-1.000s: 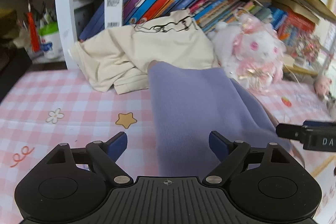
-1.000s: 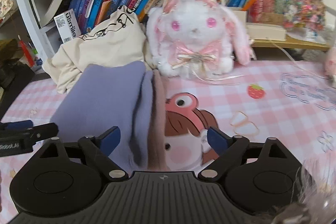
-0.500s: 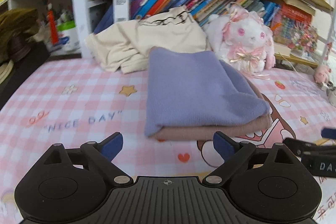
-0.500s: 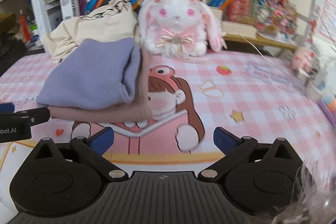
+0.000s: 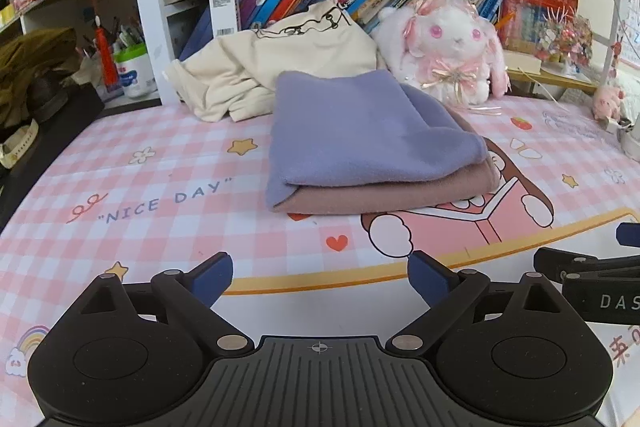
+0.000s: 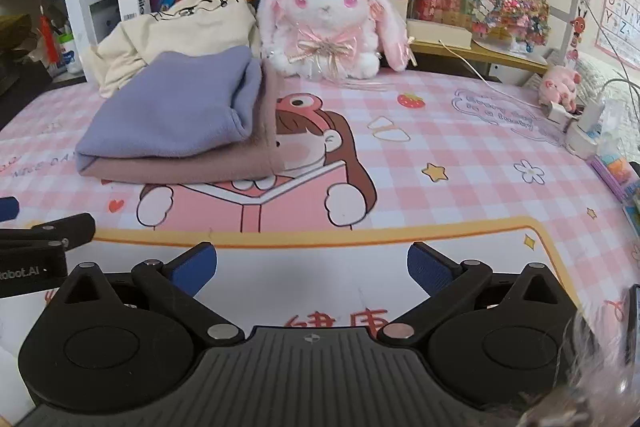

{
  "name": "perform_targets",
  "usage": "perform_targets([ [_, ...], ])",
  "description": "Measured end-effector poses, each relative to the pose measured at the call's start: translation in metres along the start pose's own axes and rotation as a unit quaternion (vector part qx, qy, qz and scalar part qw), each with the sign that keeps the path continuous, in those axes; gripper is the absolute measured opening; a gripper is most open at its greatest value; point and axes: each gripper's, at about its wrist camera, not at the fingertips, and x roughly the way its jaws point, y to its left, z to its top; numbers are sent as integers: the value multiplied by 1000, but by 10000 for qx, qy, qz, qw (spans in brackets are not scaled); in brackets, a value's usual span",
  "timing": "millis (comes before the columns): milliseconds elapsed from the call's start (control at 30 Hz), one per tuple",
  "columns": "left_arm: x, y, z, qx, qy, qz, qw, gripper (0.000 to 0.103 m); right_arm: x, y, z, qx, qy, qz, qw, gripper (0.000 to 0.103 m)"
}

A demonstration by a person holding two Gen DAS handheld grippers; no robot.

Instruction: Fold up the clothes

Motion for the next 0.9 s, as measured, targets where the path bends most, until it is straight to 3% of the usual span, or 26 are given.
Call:
perform_targets([
  [900, -2, 0, -5, -89, 138, 4, 9999, 100, 0, 1, -7, 73, 181, 34, 9998, 103],
])
